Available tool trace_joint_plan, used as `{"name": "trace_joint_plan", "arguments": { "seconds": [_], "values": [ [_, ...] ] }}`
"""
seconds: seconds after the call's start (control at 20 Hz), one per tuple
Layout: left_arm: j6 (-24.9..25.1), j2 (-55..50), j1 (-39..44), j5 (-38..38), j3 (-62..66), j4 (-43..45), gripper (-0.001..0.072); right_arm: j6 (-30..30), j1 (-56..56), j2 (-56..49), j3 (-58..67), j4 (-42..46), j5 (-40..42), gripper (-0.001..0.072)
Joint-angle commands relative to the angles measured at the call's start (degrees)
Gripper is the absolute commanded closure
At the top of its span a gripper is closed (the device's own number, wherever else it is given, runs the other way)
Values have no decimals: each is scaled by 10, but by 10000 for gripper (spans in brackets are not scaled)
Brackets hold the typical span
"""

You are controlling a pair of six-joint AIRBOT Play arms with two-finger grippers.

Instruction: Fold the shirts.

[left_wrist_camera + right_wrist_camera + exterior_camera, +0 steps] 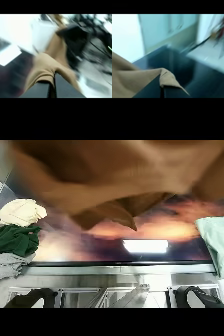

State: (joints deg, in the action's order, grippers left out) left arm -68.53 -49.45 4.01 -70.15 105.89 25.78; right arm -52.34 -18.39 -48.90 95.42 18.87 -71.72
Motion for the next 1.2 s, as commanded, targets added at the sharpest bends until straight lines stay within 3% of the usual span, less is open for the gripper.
{"name": "trace_joint_plan", "arguments": {
  "seconds": [0.0,0.15,0.3,0.45,0.55,0.6,0.65,0.7,0.75,0.8,0.9,1.0,1.05,1.1,1.15],
  "values": [
    [-103,114,-80,81,20,168,679,14,-4,68,36,58,106,693],
    [-104,111,-151,23,-82,124,678,20,30,-8,36,-5,89,693],
    [-74,46,-161,-10,-219,62,678,44,137,-136,36,3,92,692],
    [23,-56,-114,39,-333,57,678,44,215,-285,36,49,118,693],
    [95,-143,-79,112,-379,59,677,37,232,-388,36,71,160,693],
    [108,-190,-67,155,-392,59,676,25,232,-435,36,66,177,692],
    [109,-234,-64,182,-392,61,599,5,228,-479,36,58,188,613],
    [109,-280,-68,194,-378,61,333,-14,220,-514,36,40,193,269],
    [109,-317,-80,189,-357,61,88,-25,206,-542,36,17,188,54],
    [108,-350,-99,173,-326,61,-9,-34,188,-555,36,6,168,55],
    [111,-395,-137,107,-257,74,-9,-51,135,-555,36,5,78,56],
    [110,-436,-164,30,-195,91,-1,-71,79,-549,35,6,-71,73],
    [110,-456,-168,-4,-174,92,-1,-78,60,-549,29,7,-149,269],
    [110,-474,-167,-32,-159,91,-1,-81,49,-548,7,9,-220,356],
    [110,-493,-159,-53,-146,91,-1,-94,47,-544,-30,9,-257,348]
  ]
}}
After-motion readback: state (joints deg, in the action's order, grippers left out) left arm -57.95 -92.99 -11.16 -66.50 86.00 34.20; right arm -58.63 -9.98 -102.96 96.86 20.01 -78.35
